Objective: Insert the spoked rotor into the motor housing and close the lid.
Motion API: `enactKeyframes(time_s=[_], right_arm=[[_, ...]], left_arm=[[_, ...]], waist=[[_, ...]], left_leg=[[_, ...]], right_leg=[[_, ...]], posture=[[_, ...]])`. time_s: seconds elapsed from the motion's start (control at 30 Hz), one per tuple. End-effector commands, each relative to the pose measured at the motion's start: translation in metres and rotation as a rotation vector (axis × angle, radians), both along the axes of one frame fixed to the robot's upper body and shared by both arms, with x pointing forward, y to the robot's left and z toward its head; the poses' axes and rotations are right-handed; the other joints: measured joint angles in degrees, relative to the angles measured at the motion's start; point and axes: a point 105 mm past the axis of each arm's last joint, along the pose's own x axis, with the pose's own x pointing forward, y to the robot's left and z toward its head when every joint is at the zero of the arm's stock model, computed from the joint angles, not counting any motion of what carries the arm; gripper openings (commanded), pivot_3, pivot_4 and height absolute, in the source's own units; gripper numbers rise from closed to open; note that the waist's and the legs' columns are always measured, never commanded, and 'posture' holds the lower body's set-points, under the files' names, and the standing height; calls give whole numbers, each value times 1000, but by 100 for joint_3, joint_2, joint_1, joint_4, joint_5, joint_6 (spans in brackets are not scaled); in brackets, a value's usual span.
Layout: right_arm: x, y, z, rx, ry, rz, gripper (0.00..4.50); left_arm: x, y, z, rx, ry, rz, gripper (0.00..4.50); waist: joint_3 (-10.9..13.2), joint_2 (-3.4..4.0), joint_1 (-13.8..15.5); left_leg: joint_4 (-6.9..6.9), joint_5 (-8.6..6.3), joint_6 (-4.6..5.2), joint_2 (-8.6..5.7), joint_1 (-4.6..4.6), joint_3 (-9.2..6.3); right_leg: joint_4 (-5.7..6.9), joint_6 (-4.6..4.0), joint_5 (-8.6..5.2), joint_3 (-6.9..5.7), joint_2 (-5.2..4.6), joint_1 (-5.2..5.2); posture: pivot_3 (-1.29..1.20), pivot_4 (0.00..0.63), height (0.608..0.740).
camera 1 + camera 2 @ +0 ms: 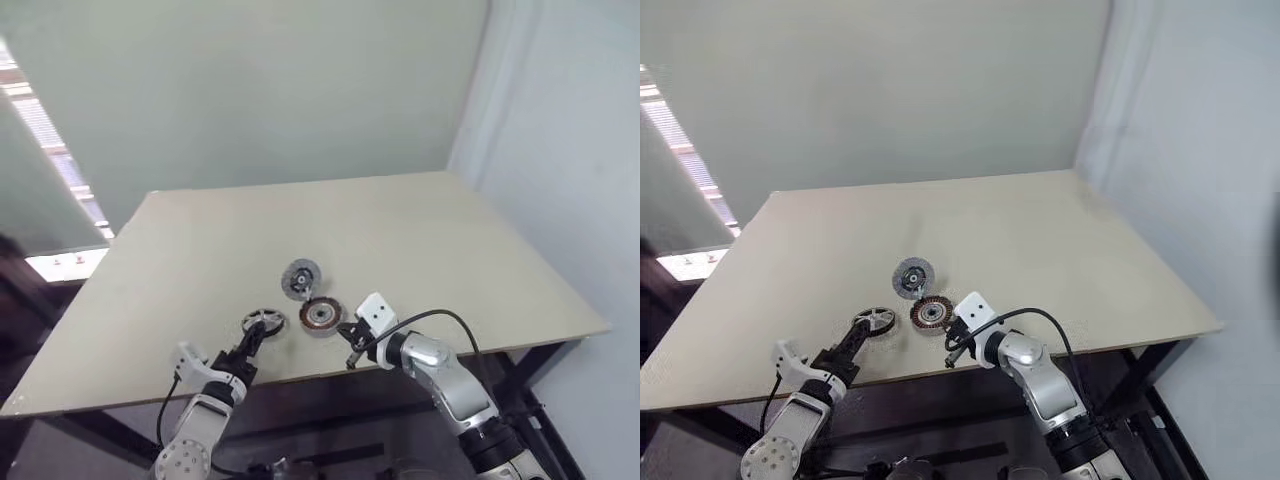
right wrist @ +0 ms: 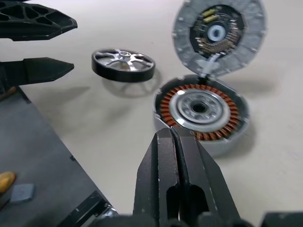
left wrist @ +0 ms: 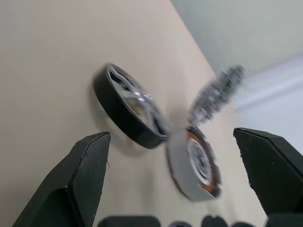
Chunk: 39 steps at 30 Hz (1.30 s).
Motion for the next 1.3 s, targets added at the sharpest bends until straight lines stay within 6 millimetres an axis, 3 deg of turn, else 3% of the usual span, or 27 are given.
enactKeyframes(time_s=[0.03,0.1,0.47,0.63,0.83,1.1,1.3], right_arm=[[2,4,17,42,-49,5,10],[2,3,16,43,-47,3,10],[0,1,14,38,-38,-4,10],[-1,-2,13,34,-34,-14,10],[-3,-3,10,28,-25,-15,10],[-5,0,8,25,-14,-1,10],[-6,1,7,21,-10,11,10]], left_arm=[[10,0,20,-5,-63,8,4500],[13,-1,22,-10,-65,15,4500],[26,-5,16,10,15,29,4500],[21,-4,32,6,-81,18,4500],[5,12,52,-15,-196,22,4500],[-10,19,31,15,-97,42,4500],[0,15,12,62,14,13,4500]], waist=[[0,6,60],[0,3,59],[-12,-21,73],[-11,-20,88],[-9,-19,73],[-9,-19,86],[-9,-19,110]], left_leg=[[-5,61,-32,-3,8,-29],[4,222,-54,-8,9,-84],[-27,210,-3,-36,4,-136],[-34,211,-3,-36,9,-132],[-4,196,-27,-36,10,-135],[10,196,-27,-39,10,-136],[10,197,-26,-39,11,-137]], right_leg=[[-5,-6,8,-5,16,-1],[1,-21,43,-2,56,2],[-24,50,19,44,89,-7],[-25,46,16,46,90,-4],[-24,25,10,47,88,-2],[-24,24,10,51,87,-1],[-22,24,10,51,91,0]], posture=[[0,0,740],[0,0,740],[0,0,740],[0,0,740],[0,0,740],[0,0,740],[0,0,740]])
